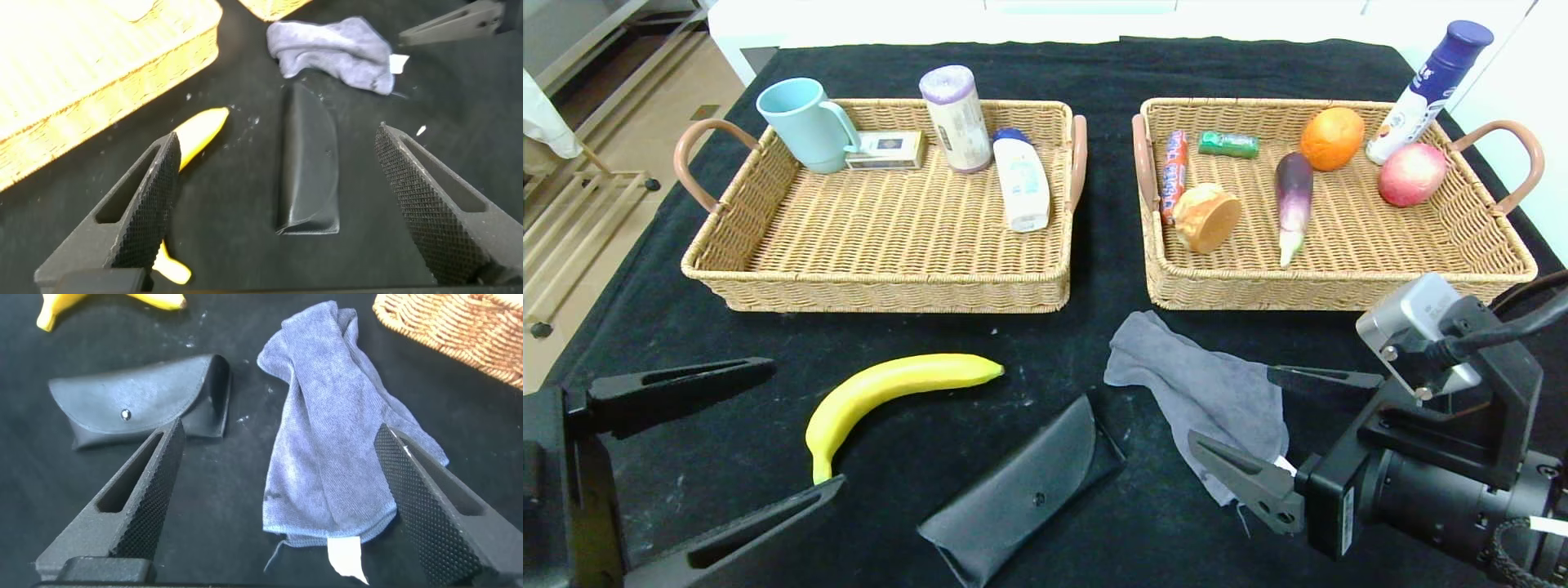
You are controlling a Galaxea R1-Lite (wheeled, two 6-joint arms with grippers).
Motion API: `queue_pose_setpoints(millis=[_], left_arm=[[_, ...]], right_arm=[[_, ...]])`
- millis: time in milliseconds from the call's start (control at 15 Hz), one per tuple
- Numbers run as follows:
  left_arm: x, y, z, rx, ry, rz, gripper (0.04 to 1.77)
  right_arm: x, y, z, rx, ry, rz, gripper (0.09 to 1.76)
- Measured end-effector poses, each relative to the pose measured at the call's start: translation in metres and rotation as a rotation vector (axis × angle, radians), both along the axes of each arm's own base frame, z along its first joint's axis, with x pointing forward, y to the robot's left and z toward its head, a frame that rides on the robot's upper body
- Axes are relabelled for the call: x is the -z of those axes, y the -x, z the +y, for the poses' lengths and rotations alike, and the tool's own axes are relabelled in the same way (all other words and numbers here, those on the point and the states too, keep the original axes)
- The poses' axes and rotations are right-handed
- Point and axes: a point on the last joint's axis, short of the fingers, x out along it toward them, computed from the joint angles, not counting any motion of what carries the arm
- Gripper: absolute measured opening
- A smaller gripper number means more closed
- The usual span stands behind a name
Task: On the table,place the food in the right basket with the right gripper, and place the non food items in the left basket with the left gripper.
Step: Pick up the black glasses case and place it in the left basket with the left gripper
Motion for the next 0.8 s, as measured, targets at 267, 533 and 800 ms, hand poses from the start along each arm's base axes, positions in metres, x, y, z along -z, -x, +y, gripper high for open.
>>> queue_pose_setpoints(millis=[267, 533, 800], left_arm=[[0.002, -0.001, -0.004, -0.035, -0.072, 0.118, 1.72], [-0.009, -0.012, -0.023, -0.12, -0.203, 0.22, 1.72], [-0.01, -0.031, -0.054, -0.141, -0.341, 0.299, 1.72]], right_arm=[[0.002, -0.001, -0.005, 0.02, 0.003, 0.002, 1.7], [-0.008, 0.005, -0.014, 0.025, -0.022, -0.028, 1.7], [-0.017, 0.005, -0.024, 0.056, -0.037, -0.071, 1.71]])
